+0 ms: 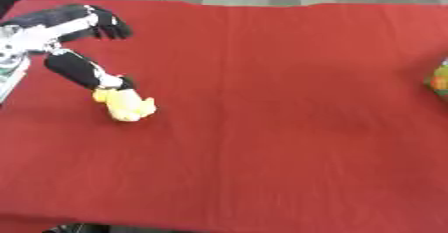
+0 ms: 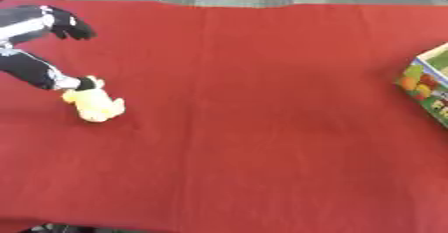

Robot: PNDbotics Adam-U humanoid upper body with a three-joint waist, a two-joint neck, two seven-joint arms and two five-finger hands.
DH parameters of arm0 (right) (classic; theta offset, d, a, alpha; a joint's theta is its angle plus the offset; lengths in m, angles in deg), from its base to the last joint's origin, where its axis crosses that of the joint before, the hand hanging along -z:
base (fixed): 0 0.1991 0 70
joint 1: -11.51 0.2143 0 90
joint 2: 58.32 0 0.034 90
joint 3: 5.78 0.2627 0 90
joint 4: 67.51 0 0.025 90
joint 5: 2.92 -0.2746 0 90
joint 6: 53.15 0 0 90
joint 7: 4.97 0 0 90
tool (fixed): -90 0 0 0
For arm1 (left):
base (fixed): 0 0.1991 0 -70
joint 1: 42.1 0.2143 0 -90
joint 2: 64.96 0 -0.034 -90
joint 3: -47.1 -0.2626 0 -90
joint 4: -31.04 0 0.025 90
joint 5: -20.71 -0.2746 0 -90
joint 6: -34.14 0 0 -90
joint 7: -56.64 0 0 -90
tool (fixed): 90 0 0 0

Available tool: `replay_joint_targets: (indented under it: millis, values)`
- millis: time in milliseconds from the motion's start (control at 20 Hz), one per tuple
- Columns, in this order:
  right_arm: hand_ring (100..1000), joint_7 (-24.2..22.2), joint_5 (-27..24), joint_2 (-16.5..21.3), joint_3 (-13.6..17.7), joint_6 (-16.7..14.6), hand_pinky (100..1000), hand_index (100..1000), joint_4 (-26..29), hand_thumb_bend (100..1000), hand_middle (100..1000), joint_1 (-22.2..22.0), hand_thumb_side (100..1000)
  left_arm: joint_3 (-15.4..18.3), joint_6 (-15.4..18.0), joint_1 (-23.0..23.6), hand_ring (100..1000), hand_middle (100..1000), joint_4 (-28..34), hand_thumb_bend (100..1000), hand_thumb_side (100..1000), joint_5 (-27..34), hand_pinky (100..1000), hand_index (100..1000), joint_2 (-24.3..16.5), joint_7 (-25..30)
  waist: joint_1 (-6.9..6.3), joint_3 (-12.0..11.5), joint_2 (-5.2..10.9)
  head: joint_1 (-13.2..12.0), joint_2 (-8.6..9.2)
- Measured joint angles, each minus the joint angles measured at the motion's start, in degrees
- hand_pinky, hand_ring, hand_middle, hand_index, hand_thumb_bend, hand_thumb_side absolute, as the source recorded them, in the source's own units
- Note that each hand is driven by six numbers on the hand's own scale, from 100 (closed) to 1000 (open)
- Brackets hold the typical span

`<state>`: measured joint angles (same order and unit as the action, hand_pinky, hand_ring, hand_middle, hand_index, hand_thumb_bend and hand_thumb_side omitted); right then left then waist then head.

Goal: Pick up the objects with one hand, pass them to the other hand, and then place them into the box on the other side of the table.

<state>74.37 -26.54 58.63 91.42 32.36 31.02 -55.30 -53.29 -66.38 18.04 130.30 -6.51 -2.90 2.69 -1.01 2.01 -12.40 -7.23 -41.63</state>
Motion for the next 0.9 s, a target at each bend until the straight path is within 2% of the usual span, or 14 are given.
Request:
replay_joint_targets:
  millis: [300, 550, 900]
  values:
    - [1000, -0.11, 0.78, 0.0, -0.26, -0.12, 989, 919, -0.01, 100, 778, -0.59, 401, -0.72, 1.21, -1.27, 807, 762, -1.92, 622, 100, -3.55, 817, 805, -0.51, 3.6, -0.02, 0.07, 0.0, -0.3, -0.01]
    - [1000, -0.66, 2.01, 0.0, -0.68, -0.18, 989, 920, -0.04, 100, 778, -1.08, 424, -1.68, 2.47, -2.32, 811, 766, -3.55, 673, 100, -6.61, 815, 793, -0.79, 6.66, -0.2, 0.25, 0.0, -0.74, -0.02]
    - [1000, -1.46, 3.58, -0.43, -1.31, -0.24, 990, 918, -0.3, 100, 776, -1.44, 443, -4.07, 5.5, -3.53, 820, 774, -5.65, 691, 100, -9.82, 818, 783, -1.16, 11.5, -0.35, 0.52, 0.0, -1.34, -0.04]
